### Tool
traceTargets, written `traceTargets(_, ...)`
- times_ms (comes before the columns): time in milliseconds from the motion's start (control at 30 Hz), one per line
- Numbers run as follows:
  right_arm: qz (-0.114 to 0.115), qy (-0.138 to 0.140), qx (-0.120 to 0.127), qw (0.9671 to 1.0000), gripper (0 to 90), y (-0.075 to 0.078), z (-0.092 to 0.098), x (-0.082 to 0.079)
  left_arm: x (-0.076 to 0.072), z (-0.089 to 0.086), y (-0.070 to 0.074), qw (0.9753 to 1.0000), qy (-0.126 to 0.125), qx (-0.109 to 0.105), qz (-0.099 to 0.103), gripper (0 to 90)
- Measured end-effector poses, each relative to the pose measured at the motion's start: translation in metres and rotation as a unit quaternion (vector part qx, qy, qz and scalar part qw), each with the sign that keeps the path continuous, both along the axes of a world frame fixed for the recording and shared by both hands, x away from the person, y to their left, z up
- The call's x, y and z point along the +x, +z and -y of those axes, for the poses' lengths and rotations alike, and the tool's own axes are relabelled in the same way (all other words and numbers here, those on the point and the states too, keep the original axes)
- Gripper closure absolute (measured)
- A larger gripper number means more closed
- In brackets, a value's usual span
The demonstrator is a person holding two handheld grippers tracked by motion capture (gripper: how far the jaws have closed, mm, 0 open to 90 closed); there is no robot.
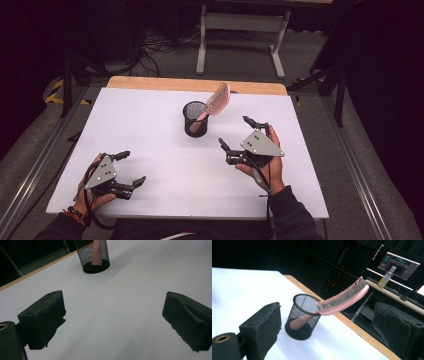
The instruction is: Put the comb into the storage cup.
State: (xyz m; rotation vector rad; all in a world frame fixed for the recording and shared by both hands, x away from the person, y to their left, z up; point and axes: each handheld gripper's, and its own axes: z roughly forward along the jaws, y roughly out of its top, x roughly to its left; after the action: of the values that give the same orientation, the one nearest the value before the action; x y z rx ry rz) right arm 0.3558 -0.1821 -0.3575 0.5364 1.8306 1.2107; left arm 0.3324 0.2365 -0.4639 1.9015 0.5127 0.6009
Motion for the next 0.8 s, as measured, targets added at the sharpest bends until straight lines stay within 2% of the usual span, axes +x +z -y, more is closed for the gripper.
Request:
traceTargets(100,-0.002,0.002,0.002,1.0000,9.0,-0.001,0.004,-0.003,-0.001,0.000,0.001,1.0000,-0.001,0.002,0.002,5.7)
traceTargets(300,0.003,-0.004,-0.014,0.9999,9.0,-0.004,0.011,-0.010,-0.001,-0.001,0.001,1.0000,-0.002,0.001,0.003,5.7)
traceTargets(800,-0.010,-0.002,-0.030,0.9995,9.0,-0.021,0.025,-0.024,-0.001,-0.001,0.001,1.0000,0.000,0.001,0.003,6.1)
